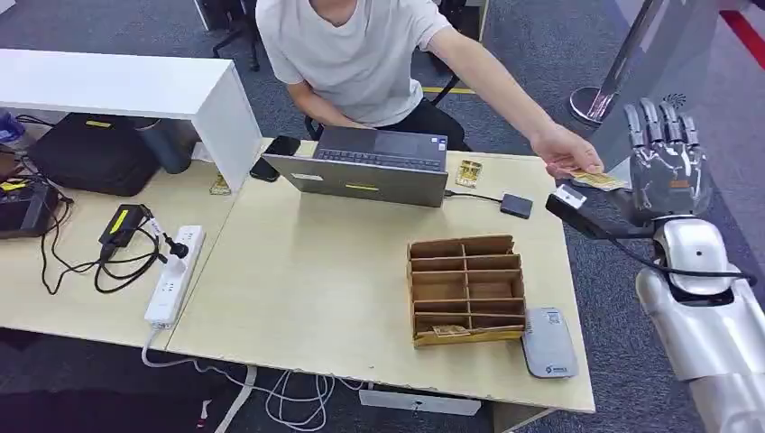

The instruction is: Pass the card to the sensor for recognition and then transmit it.

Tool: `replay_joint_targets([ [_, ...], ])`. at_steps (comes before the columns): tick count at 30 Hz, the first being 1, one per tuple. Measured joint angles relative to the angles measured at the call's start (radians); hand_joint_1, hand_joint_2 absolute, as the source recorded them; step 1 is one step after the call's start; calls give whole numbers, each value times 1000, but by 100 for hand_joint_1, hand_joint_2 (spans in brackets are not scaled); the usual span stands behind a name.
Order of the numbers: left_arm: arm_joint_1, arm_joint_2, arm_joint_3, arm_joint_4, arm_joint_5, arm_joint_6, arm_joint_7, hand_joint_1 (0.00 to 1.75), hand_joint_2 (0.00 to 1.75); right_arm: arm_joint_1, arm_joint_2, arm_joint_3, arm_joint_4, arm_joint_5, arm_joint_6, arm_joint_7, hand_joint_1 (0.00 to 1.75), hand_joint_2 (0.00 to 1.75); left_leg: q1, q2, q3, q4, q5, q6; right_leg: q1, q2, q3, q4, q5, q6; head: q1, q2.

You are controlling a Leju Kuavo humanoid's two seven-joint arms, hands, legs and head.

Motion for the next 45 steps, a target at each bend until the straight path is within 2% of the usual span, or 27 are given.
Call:
replay_joint_targets([
  [5,-2,0,-2,0,-3,-5,3,0,175,-7,36,5,19,9,-1,7,0,175,0,1,1,0,0,0,0,1,0,0,0,0,0,0],
  [13,-4,1,-2,0,-4,-11,5,0,175,-17,62,9,38,10,-3,14,0,175,0,0,0,0,0,0,0,0,0,0,0,0,0,0],
  [14,-4,1,-2,0,-4,-11,5,0,175,-20,69,9,43,10,-3,16,5,175,0,0,0,0,0,0,0,0,0,0,0,0,0,0],
  [15,-4,1,-2,0,-4,-11,6,0,175,-23,77,9,50,10,-6,17,175,175,0,1,0,0,0,0,0,1,0,0,0,0,0,0],
  [24,-5,1,-3,0,4,-10,10,0,175,-24,108,10,77,-49,-7,-9,175,175,0,2,0,0,0,0,0,2,-1,0,0,0,0,0],
  [26,30,-30,-8,-13,15,326,8,0,175,-22,110,10,77,-58,-7,-13,175,175,2,5,0,1,0,-1,1,4,-2,0,0,0,0,0],
  [27,35,-49,-21,-21,15,451,6,0,175,-22,110,10,77,-64,-6,-15,175,175,5,7,-3,2,0,-1,4,7,-4,-1,2,-1,0,0],
  [30,39,-53,-45,-29,19,441,3,0,175,-21,111,9,75,-74,-5,-15,175,175,9,9,-7,3,-1,-1,8,7,-7,-3,3,-2,1,0],
  [45,39,-55,-50,-32,34,441,6,0,175,17,111,8,-8,-102,-8,-16,175,175,15,10,-9,3,0,-2,13,7,-10,-4,5,-4,2,0],
])
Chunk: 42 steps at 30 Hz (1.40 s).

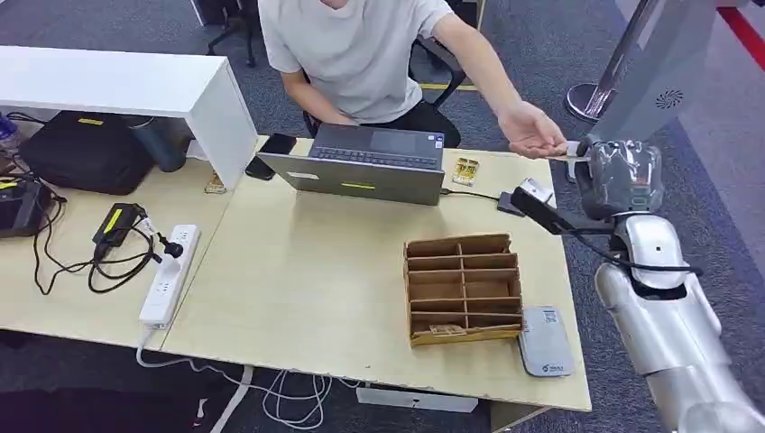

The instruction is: Pass the card to the sensor for recognition and then transmit it.

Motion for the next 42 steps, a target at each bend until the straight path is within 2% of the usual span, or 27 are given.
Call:
replay_joint_targets([
  [11,0,0,0,0,37,0,7,0,175,271,-61,-50,-220,-36,-98,-63,175,175,1,0,0,0,0,0,1,0,0,-2,0,0,0,0],
  [14,0,0,0,0,53,0,11,0,175,393,-72,-80,-290,-35,-127,-82,175,175,1,0,-1,0,-1,0,1,-1,1,-2,0,0,0,0],
  [20,0,0,0,0,76,0,18,0,175,699,-74,-175,-421,-32,-230,-125,175,175,1,-1,-2,-1,-3,-3,1,-1,0,-3,-1,-1,0,0],
  [25,0,0,0,0,90,0,18,0,175,847,-61,-228,-465,-60,-253,-146,175,175,1,1,-2,-1,-3,-3,1,1,0,-3,-1,-1,0,0],
  [32,0,0,0,0,93,0,28,0,175,905,-18,-238,-447,-78,-276,-161,175,175,2,3,-1,-1,-3,-3,2,2,0,-3,-1,-2,0,0],
  [37,0,0,0,0,89,0,36,0,175,898,21,-237,-380,-88,-288,-164,175,175,2,3,-1,-1,-3,-4,2,2,1,-3,-1,-2,0,0],
  [42,0,0,0,0,76,0,45,0,175,843,56,-237,-307,-86,-289,-166,175,175,2,5,0,-1,-3,-4,2,3,1,-2,0,-2,0,0],
])
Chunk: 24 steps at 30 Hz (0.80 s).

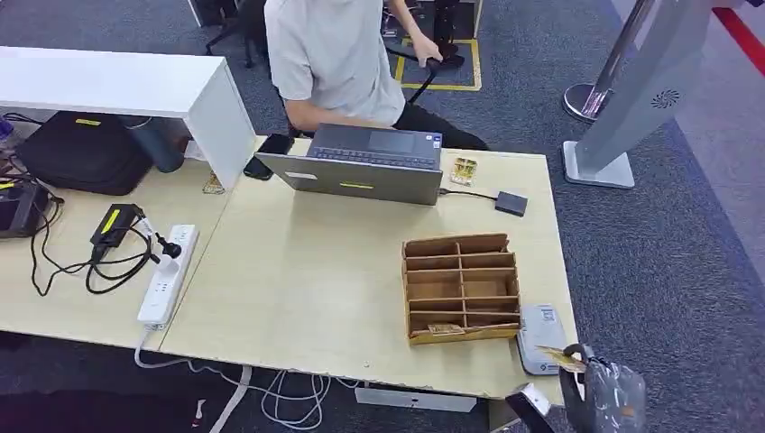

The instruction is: Pass the card to the sensor for recognition and then transmit it.

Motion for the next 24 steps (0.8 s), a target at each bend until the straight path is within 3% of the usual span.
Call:
replay_joint_targets([
  [12,0,0,0,0,-5,0,5,0,175,-106,70,17,143,-7,2,-4,175,175,0,0,0,0,0,0,0,0,0,0,0,0,0,0],
  [24,0,0,0,0,-4,0,8,0,175,-116,84,29,205,-2,0,-3,175,175,0,0,0,0,0,0,0,0,0,0,0,0,0,0],
])
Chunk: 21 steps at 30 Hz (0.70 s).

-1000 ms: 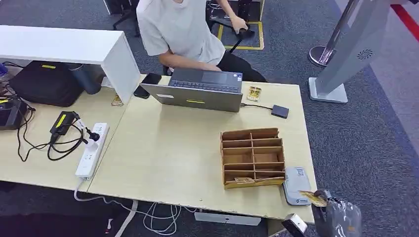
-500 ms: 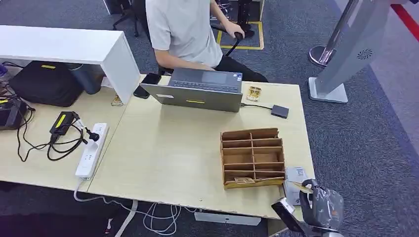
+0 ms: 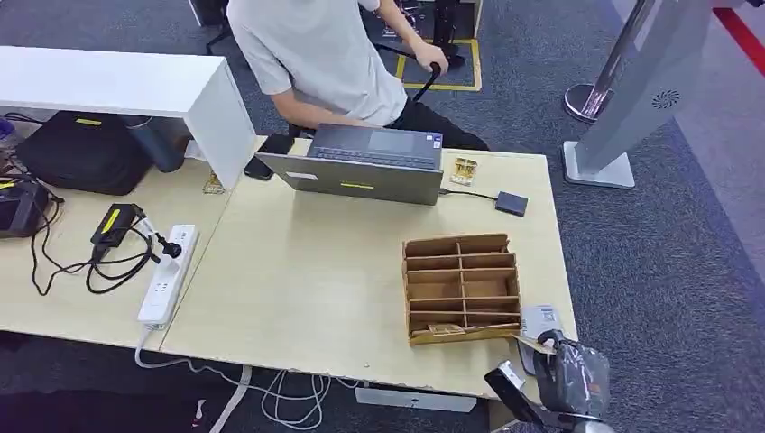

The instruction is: Pass the card to the sensor for recognition and then transmit it.

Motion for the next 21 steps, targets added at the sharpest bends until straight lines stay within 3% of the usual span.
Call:
replay_joint_targets([
  [15,0,0,0,0,2,0,-2,0,175,-6,-2,0,-6,4,3,20,175,175,0,0,0,0,0,0,0,0,0,0,0,0,0,0],
  [21,0,0,0,0,-1,0,-2,0,175,-62,-31,0,-151,-10,72,41,175,175,0,1,0,0,1,0,0,1,0,0,2,-1,0,0],
])
